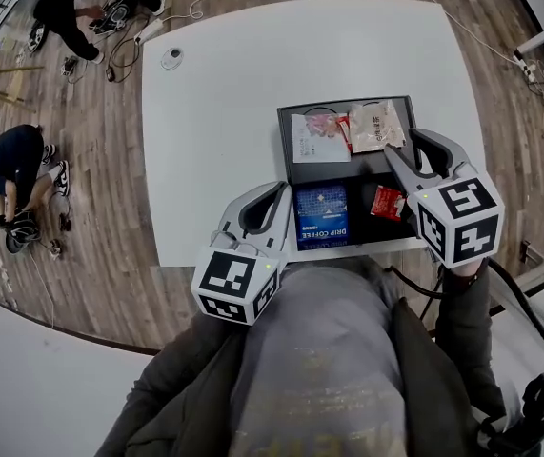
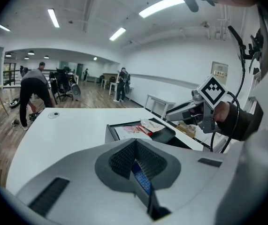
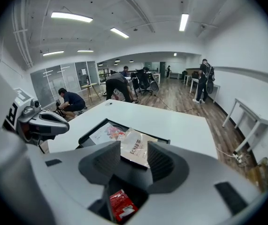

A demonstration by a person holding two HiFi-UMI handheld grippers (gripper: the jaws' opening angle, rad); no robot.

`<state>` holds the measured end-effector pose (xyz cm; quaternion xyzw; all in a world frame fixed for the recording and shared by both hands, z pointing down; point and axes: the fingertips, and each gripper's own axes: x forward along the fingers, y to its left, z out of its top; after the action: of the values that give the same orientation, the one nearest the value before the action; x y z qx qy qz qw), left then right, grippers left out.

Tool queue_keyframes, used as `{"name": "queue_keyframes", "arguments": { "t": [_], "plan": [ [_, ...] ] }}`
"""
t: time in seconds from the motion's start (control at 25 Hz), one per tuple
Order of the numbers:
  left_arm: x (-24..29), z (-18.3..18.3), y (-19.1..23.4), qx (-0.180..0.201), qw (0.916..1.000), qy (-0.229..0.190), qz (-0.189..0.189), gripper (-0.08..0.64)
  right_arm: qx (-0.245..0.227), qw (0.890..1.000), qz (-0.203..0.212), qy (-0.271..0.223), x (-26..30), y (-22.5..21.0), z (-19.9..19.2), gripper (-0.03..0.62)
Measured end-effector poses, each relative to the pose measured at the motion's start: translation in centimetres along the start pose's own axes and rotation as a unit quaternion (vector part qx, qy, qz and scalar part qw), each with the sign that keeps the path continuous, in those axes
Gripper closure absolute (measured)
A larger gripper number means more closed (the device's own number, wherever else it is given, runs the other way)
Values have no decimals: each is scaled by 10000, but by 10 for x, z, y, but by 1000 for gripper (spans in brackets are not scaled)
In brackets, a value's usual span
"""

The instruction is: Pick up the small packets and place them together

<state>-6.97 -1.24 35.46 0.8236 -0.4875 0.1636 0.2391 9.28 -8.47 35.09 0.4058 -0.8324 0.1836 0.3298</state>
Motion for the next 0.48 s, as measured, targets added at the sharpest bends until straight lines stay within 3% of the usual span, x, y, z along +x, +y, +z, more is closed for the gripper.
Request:
{"name": "queue_keyframes", "arguments": {
  "t": [0.28,0.48],
  "plan": [
    [-8,-11,-18,73,9997,14,-249,557,118,9999,30,14,-21,22,-23,414],
    [-11,-21,-26,73,9993,104,-349,557,691,9937,849,221,-13,65,-52,414]
  ]
}}
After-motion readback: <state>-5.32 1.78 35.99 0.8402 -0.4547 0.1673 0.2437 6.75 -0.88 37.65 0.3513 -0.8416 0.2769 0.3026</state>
